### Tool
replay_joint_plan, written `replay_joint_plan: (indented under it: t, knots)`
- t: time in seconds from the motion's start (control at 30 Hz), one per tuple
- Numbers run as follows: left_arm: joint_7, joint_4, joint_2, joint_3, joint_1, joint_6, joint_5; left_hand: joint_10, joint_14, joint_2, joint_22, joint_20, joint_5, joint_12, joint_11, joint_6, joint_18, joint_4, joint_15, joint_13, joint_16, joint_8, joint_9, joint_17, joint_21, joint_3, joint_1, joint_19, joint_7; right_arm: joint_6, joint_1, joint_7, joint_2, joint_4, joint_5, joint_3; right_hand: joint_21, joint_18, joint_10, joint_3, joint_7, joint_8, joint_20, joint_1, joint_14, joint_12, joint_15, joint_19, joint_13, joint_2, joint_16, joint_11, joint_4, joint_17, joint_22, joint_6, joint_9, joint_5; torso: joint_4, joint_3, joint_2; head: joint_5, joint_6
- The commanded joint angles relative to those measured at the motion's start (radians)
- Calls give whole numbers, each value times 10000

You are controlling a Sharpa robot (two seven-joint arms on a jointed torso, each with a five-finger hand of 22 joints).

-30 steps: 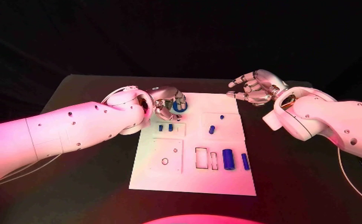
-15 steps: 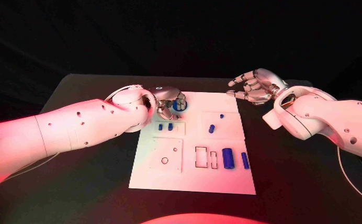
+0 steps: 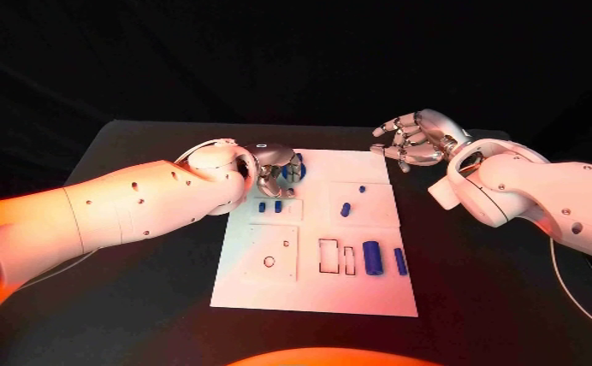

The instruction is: Assemble the parts on the task board

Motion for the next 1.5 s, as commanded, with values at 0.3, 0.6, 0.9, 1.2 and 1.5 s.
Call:
replay_joint_plan:
  t: [0.3, 0.6, 0.9, 1.2, 1.5]
  knots:
    - [10, -53, 101, -13, -9, 405, -61, 307, 222, 126, 131, 5, 30, 126, -34, 365, 140, 31, -10, -164, 309, -46, -238, 181, 227, 261, 410, 97, -39, -103, -5, 412, 18, -23, 174, 1, -2691, 94, -627, 728, 134, 222, 221, -128, -1024, -2334, 196, -247, -2469, -313, -4685, -36, -16, -2743, -2150, -88, 119, -14, -1, -5, 3, -16, -13]
    - [77, -125, 141, -28, -36, 525, 4, 631, 394, 145, 354, -70, 8, 85, -157, 664, 126, -1, -117, -365, 563, -126, -457, 376, 462, 593, 562, 136, -125, -48, -5, 600, 58, -80, 329, 0, -4298, 74, -609, 1393, 369, 373, 611, -280, -1649, -4267, 591, -674, -4652, -528, -7370, 260, -63, -3479, -3618, -48, 146, -27, 12, -2, 1, -25, -32]
    - [62, -196, 171, -33, -45, 647, 15, 873, 506, 176, 629, -127, -10, 1, -221, 857, 91, -111, -176, -523, 711, -206, -601, 479, 704, 854, 675, 225, -134, -10, -21, 796, 118, -150, 556, -2, -5145, 80, -738, 1632, 563, 357, 947, -272, -2245, -5068, 909, -1109, -5892, -565, -8629, 512, -185, -3993, -4487, -173, 80, -38, 9, 6, 16, -9, -52]
    - [111, -256, 235, -34, -65, 596, 55, 1144, 657, 272, 990, -178, -40, -60, -285, 1022, 44, -298, -230, -650, 864, -279, -714, 642, 1004, 1127, 795, 367, -112, -21, -30, 849, 124, -155, 626, -3, -5219, 84, -750, 1647, 584, 345, 974, -276, -2264, -5116, 933, -1117, -6028, -564, -8736, 534, -208, -4045, -4587, -210, 66, -38, -2, 5, 1, -18, -77]
    - [250, -267, 262, -34, -81, 452, 214, 1705, 1027, 409, 1652, -286, -100, -302, -421, 1470, -58, -532, -347, -871, 1126, -382, -790, 1017, 1530, 1453, 672, 691, -139, -18, -35, 857, 137, -165, 644, -4, -5247, 84, -755, 1648, 595, 339, 985, -285, -2269, -5130, 944, -1121, -6077, -565, -8775, 544, -214, -4063, -4625, -228, 60, -39, 9, 7, -7, -20, -76]
